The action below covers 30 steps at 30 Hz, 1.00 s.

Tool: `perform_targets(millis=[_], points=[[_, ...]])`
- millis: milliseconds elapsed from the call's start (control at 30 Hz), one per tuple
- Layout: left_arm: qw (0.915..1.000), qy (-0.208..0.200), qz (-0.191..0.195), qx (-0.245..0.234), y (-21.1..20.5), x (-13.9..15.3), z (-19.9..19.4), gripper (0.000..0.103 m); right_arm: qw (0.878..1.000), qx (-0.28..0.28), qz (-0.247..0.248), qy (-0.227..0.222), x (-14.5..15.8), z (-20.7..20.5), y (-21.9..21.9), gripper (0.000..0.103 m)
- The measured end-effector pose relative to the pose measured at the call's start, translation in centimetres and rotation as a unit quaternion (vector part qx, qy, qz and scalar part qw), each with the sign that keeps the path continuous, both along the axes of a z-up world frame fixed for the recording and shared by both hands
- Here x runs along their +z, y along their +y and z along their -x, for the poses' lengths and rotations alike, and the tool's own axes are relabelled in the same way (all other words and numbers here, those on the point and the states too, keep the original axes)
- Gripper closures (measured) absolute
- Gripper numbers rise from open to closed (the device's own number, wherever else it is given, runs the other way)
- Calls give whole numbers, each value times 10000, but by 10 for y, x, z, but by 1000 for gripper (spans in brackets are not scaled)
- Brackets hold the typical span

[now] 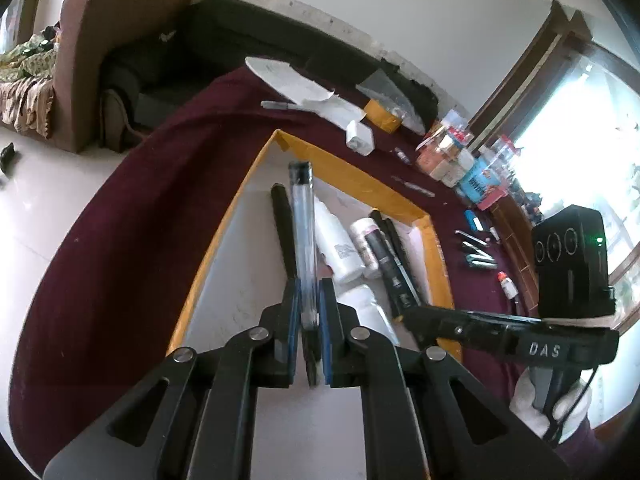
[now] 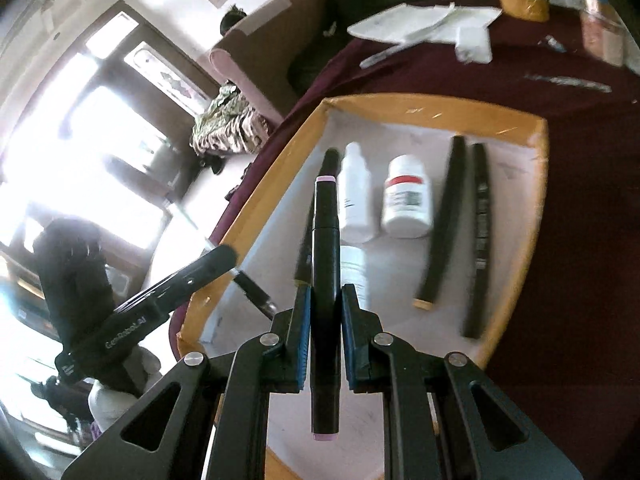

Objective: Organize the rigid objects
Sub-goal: 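Carry the pen into the box and open the left tool while the right tool carries the marker over, then lower the pink-capped marker into the box and open the right tool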

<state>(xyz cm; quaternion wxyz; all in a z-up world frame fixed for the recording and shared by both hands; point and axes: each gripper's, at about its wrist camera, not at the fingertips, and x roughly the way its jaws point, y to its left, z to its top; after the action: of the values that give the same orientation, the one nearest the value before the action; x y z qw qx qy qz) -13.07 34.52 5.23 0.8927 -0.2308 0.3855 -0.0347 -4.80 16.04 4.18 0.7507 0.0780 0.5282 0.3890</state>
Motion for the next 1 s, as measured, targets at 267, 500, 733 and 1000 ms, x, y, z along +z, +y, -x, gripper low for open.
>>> perform_targets(millis=[267, 500, 733, 1000], points=[[9990, 389, -239, -28, 6, -9, -31, 96, 9997, -46, 188, 130, -12, -16, 36, 90], [9975, 537, -452, -7, 5, -12, -42, 96, 9980, -91, 627, -79, -16, -22, 59, 90], [9976, 567, -341, 217, 14, -13, -41, 88, 9956, -243, 854, -298, -12, -28, 66, 90], [9985, 176, -251, 453, 15, 7, -17, 50, 9940, -607, 868, -260, -18, -32, 61, 88]])
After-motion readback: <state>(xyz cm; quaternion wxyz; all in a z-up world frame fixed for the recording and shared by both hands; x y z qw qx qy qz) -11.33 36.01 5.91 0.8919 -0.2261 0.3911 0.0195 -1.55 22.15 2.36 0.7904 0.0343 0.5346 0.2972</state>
